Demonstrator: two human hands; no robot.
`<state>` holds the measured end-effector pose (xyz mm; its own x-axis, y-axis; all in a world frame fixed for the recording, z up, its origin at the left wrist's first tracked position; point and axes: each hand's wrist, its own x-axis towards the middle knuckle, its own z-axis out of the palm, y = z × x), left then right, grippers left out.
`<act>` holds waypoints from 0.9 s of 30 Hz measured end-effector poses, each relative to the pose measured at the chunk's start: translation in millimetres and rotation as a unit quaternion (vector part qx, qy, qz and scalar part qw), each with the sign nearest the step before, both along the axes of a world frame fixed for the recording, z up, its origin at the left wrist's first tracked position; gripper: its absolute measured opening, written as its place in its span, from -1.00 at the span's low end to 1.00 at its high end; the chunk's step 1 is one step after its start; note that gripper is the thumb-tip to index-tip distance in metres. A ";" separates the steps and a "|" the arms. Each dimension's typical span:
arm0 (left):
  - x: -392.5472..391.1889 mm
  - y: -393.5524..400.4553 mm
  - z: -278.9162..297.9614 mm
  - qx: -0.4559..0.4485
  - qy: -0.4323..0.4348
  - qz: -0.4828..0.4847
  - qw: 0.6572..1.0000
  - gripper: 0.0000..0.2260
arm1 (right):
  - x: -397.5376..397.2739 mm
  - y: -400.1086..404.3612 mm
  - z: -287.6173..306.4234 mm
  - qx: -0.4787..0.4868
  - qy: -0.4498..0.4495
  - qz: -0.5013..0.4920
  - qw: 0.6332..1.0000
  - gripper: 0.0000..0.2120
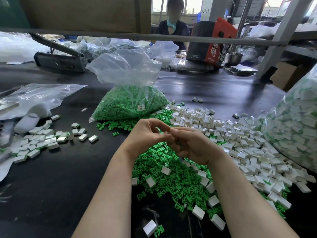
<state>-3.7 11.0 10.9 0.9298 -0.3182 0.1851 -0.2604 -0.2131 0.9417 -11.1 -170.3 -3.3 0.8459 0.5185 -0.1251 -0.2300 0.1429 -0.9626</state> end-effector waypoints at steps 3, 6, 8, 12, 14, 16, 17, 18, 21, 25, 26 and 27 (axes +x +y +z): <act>0.8 8.1 -0.3 -0.050 0.008 0.027 0.998 -0.79 | -3.2 -3.5 16.8 -0.120 -0.044 0.045 0.991 -0.90; 4.6 14.2 -2.3 -0.071 -0.007 0.103 0.992 -0.81 | -9.8 4.3 38.2 -0.299 -0.140 0.145 0.933 -0.85; 6.3 15.6 -3.6 -0.073 -0.010 0.123 0.990 -0.84 | -15.0 16.7 49.3 -0.372 -0.168 0.230 0.884 -0.84; 5.6 15.1 -4.4 -0.062 -0.016 0.121 0.991 -0.87 | -21.4 32.7 59.7 -0.418 -0.146 0.313 0.840 -0.75; 5.8 15.4 -5.2 -0.064 -0.015 0.118 0.991 -0.87 | -24.0 32.3 63.1 -0.395 -0.131 0.321 0.851 -0.72; 6.5 15.7 -6.0 -0.064 -0.014 0.117 0.991 -0.87 | -26.8 31.1 65.5 -0.370 -0.109 0.325 0.863 -0.70; 6.7 15.7 -6.4 -0.063 -0.014 0.118 0.991 -0.87 | -27.7 31.2 66.5 -0.365 -0.104 0.331 0.864 -0.69; 7.0 15.7 -6.8 -0.063 -0.014 0.119 0.991 -0.87 | -28.1 32.0 66.9 -0.363 -0.101 0.338 0.862 -0.68; 7.8 16.4 -7.6 -0.065 -0.014 0.119 0.991 -0.87 | -27.8 35.2 68.0 -0.359 -0.091 0.365 0.854 -0.69; 8.5 17.5 -8.4 -0.067 -0.020 0.119 0.990 -0.87 | -26.6 36.2 67.7 -0.377 -0.114 0.299 0.869 -0.80; 8.6 17.3 -8.7 -0.065 -0.021 0.118 0.991 -0.87 | -25.6 35.7 66.8 -0.405 -0.146 0.260 0.864 -0.85; 8.7 17.0 -8.9 -0.063 -0.022 0.118 0.991 -0.87 | -24.1 35.1 64.9 -0.446 -0.185 0.227 0.846 -0.89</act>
